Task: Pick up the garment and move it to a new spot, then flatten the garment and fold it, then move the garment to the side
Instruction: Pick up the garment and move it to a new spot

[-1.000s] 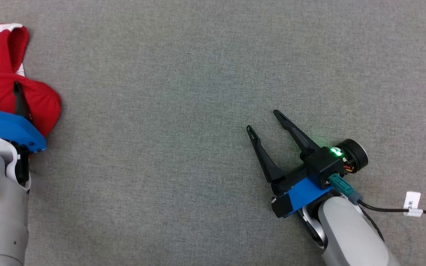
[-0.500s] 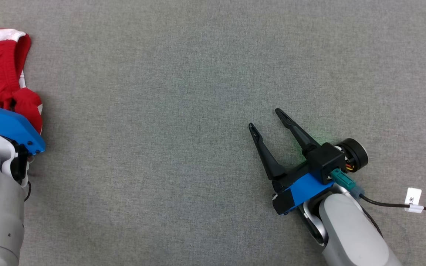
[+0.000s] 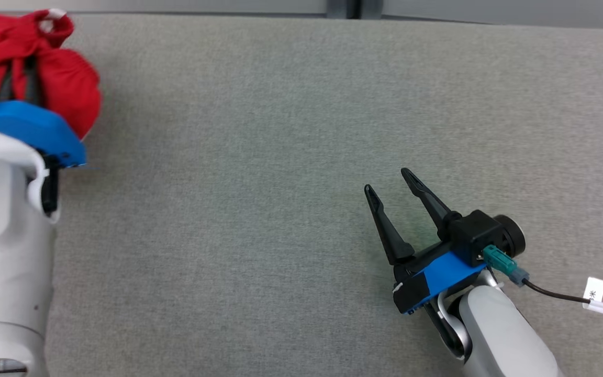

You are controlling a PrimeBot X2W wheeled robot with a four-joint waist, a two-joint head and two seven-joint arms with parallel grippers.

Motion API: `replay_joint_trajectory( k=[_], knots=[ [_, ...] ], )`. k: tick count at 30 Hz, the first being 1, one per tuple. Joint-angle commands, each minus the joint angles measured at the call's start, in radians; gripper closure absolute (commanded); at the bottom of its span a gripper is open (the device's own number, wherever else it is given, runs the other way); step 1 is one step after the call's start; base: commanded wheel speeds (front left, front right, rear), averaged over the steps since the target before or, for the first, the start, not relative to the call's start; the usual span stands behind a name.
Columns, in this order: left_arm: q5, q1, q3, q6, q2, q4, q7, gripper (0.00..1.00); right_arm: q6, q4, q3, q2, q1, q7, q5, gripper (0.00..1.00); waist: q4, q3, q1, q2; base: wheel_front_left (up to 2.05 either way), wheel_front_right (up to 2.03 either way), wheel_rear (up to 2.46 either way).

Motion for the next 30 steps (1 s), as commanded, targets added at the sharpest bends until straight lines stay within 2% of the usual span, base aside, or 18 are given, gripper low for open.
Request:
replay_joint_trajectory(
  k=[1,12,18,22,28,29,30],
  knots=[
    [-0.007,-0.009,-0.020,-0.002,-0.014,-0.022,-0.011,1.00,0.000,-0.002,-0.002,-0.005,0.020,0.000,0.011,0.00,-0.028,-0.028,0.0000,0.0000,0.00,0.00,0.00],
    [-0.092,0.078,-0.299,-0.002,-0.131,-0.225,-0.008,1.00,0.000,-0.018,-0.025,-0.005,0.055,0.000,0.059,0.00,-0.175,-0.080,0.0000,0.0000,0.00,0.00,0.00],
    [-0.109,0.139,-0.450,-0.002,-0.176,-0.288,-0.004,1.00,0.000,-0.022,-0.037,-0.004,0.070,0.000,0.072,0.00,-0.262,-0.086,0.0000,0.0000,0.00,0.00,0.00],
    [-0.131,0.184,-0.533,-0.002,-0.205,-0.310,-0.008,1.00,0.000,-0.026,-0.040,-0.003,0.078,0.000,0.079,0.00,-0.296,-0.089,0.0000,0.0000,0.00,0.00,0.00],
    [-0.147,0.260,-0.628,-0.002,-0.224,-0.319,-0.017,1.00,0.000,-0.027,-0.052,-0.003,0.092,0.000,0.080,0.00,-0.298,-0.098,0.0000,0.0000,0.00,0.00,0.00],
    [-0.144,0.272,-0.637,-0.002,-0.226,-0.316,-0.018,0.94,0.000,-0.028,-0.056,-0.003,0.091,0.000,0.080,0.00,-0.293,-0.099,0.0000,0.0000,0.00,0.00,0.00],
    [-0.145,0.284,-0.640,0.005,-0.227,-0.310,-0.019,0.56,0.000,-0.028,-0.054,-0.003,0.090,0.000,0.080,0.00,-0.288,-0.101,0.0000,0.0000,0.00,0.00,0.00]
  ],
)
